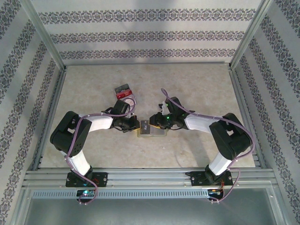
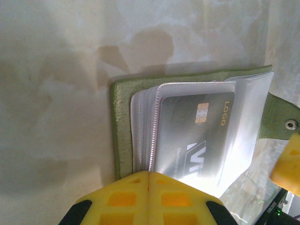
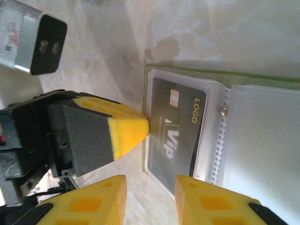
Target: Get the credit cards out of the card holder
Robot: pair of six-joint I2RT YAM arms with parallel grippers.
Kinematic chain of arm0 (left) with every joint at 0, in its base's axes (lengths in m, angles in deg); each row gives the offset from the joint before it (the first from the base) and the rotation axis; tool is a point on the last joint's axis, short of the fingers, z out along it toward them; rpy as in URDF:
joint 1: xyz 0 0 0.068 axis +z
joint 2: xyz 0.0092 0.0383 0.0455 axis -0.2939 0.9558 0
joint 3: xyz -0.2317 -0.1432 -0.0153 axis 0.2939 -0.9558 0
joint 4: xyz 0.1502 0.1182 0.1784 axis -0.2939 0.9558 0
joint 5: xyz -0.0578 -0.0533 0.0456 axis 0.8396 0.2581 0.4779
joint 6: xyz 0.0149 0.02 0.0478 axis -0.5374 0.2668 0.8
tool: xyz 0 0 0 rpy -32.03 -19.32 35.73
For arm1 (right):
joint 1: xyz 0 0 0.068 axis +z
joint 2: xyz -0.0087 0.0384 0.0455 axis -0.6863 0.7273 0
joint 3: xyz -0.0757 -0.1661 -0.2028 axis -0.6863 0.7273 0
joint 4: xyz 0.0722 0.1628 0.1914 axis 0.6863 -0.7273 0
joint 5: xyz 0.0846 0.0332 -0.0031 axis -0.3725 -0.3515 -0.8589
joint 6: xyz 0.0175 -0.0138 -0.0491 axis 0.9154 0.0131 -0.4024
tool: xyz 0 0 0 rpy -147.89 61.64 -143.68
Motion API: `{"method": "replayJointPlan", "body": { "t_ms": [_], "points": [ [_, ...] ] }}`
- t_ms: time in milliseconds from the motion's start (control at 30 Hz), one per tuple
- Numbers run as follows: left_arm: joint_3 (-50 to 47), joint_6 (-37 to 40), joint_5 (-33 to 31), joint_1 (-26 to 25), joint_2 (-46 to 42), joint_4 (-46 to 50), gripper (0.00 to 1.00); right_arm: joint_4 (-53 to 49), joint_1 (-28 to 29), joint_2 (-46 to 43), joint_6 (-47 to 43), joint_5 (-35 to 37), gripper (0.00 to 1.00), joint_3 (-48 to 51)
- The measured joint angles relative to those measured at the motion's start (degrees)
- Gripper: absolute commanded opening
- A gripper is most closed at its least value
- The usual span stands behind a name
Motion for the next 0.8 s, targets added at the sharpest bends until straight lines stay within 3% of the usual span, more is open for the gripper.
{"method": "replayJointPlan", "body": {
  "t_ms": [800],
  "points": [
    [0.0, 0.0, 0.0, 0.0, 0.0, 0.0, 0.06, 0.3, 1.1, 5.7, 1.5, 1.1, 0.35, -1.7]
  ]
}}
